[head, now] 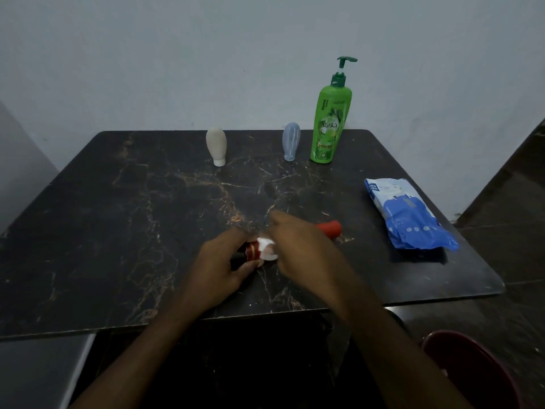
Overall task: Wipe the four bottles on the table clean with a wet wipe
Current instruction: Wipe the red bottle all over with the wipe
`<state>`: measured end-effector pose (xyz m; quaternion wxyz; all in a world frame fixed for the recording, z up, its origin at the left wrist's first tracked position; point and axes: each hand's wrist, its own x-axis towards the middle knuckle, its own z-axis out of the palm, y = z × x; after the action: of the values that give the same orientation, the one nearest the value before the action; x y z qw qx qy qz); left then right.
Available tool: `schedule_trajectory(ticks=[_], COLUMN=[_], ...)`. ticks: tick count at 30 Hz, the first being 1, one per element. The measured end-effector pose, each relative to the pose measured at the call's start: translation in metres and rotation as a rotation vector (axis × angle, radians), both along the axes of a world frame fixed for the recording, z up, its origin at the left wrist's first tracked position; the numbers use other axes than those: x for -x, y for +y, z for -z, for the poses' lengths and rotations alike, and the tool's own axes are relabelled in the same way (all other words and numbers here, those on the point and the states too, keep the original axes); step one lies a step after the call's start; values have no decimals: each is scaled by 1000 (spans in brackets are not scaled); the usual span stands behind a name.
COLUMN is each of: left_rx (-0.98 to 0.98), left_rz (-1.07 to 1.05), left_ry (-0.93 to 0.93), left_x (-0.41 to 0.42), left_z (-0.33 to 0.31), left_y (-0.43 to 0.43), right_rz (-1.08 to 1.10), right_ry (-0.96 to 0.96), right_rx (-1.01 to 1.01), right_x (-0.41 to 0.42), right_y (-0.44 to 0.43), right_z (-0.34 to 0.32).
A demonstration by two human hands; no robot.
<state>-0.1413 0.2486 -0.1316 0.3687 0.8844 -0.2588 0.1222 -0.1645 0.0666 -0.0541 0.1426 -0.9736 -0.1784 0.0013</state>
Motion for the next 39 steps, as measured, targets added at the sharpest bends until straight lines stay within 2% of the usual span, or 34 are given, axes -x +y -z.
schedule_trajectory(ticks=[2,4,7,12,15,19,24,28,31,34,39], left_rx=[20,22,3,-10,-7,-22,-5,18,19,6,-1], left_rz=[14,12,-4,11,14,13,-13,7,5,2,14], left_ry=[12,5,-18,-34,-32,-18,9,37,26,5,6], left_x=[0,1,1,0,0,-1,-1,-1,-2,-3,-3], left_z=[0,-2,-2,-4,-4,-4,-1,-2,-2,-1,-2], left_y=[-1,-2,-2,0,0,1,1,1,1,1,1], right_rz=[-23,-12,-6,241,283,277,77,37,68,105,378], right_ry=[-85,-90,-42,111,122,85,37,-158,-194,-205,-253], right_rx=[21,7,3,-78,-115,-173,-167,-120,-209,-185,-333], right_x=[0,0,-2,-20,-21,-18,-6,2,4,-3,-8], right_y=[10,6,-15,-78,-97,-84,-17,11,-5,-39,-98], right_z=[2,2,1,1,2,3,6,13,17,25,43])
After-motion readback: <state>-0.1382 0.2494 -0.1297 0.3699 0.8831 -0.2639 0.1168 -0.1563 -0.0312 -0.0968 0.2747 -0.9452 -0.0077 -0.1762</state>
